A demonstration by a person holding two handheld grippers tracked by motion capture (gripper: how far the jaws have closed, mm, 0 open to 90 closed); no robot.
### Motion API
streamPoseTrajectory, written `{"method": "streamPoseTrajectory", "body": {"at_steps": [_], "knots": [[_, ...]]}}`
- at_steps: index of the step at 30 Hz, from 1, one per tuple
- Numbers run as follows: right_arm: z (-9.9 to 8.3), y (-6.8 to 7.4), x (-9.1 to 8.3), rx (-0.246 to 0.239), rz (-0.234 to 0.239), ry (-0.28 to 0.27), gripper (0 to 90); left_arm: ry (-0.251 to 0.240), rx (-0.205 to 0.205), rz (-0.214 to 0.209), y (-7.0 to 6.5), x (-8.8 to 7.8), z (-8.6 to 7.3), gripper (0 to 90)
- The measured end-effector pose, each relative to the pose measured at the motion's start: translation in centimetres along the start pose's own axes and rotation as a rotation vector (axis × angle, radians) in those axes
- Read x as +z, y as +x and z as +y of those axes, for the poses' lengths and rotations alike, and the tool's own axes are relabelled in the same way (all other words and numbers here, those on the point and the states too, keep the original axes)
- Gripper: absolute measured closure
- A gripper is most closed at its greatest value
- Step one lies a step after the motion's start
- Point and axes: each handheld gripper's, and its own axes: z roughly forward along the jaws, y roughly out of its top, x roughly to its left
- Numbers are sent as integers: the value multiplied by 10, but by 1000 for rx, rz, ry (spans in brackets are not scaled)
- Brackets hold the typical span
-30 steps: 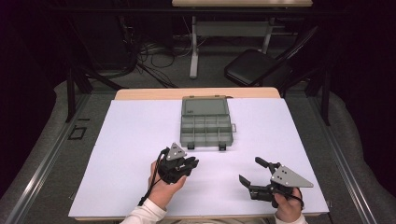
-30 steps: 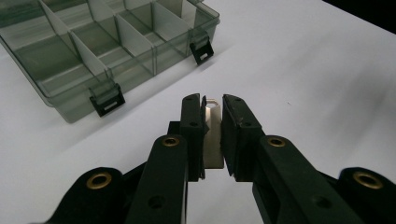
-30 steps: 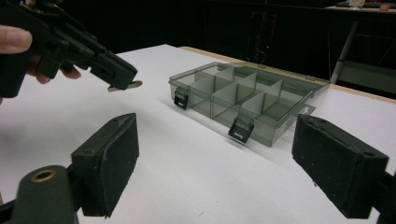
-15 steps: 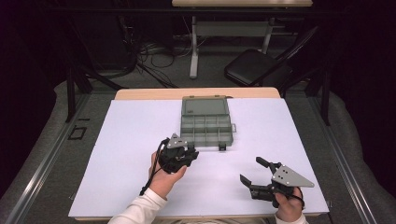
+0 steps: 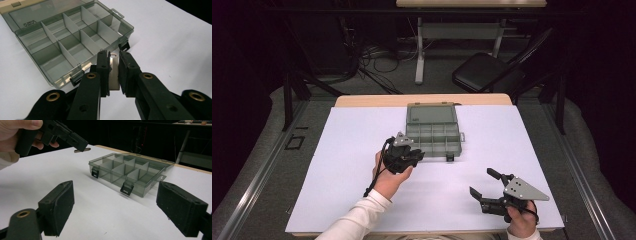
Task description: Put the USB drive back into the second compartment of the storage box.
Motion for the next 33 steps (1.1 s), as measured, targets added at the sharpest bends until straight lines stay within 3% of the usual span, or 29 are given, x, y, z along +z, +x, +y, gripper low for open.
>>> {"method": "streamPoseTrajectory", "body": {"at_steps": [20, 33], "knots": [[0, 1, 0, -3, -3, 4, 145, 15, -3, 45, 14, 11, 12, 788], [1, 1, 0, -8, 0, 2, 144, 34, 3, 74, 20, 24, 28, 788]]}}
